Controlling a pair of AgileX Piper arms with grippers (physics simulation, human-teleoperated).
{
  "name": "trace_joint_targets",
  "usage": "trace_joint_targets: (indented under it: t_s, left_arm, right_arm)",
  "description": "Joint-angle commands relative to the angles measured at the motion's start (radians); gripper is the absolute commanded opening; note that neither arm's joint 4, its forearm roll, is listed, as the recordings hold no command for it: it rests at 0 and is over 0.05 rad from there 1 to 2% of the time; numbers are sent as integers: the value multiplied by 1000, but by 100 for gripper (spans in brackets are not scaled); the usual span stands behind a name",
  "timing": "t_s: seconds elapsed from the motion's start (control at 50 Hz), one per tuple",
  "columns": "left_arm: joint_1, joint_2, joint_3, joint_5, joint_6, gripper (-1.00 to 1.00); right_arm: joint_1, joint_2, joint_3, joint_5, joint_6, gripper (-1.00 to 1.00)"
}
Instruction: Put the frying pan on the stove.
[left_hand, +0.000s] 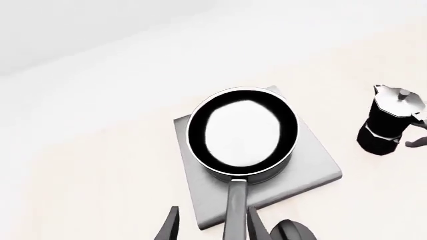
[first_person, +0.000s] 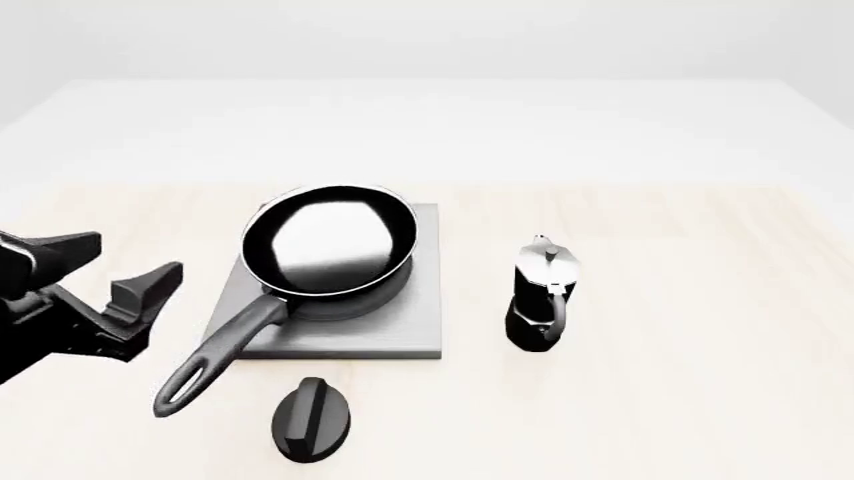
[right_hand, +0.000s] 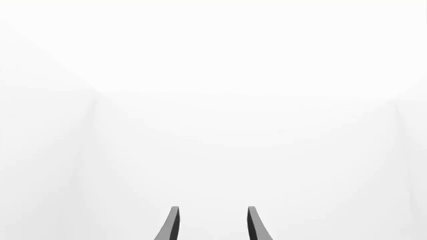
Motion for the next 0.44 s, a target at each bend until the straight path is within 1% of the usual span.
trace_joint_targets:
  t_s: [0.02, 0.16, 0.22, 0.38, 0.44]
  left_arm:
    - [5, -131, -112, 95, -2, 100]
    - [17, -183, -166, 127, -2, 100]
    - [26, -227, -196, 148, -14, 100]
    - [60, -302, -224, 184, -30, 100]
    - [77, -341, -251, 209, -42, 100]
  right_arm:
    - [-1, 0, -4, 2, 2, 100]
    - [1, 0, -6, 2, 1, 100]
    - [1, 0, -7, 3, 0, 100]
    - [2, 0, -6, 3, 1, 100]
    - [1, 0, -12, 7, 2, 100]
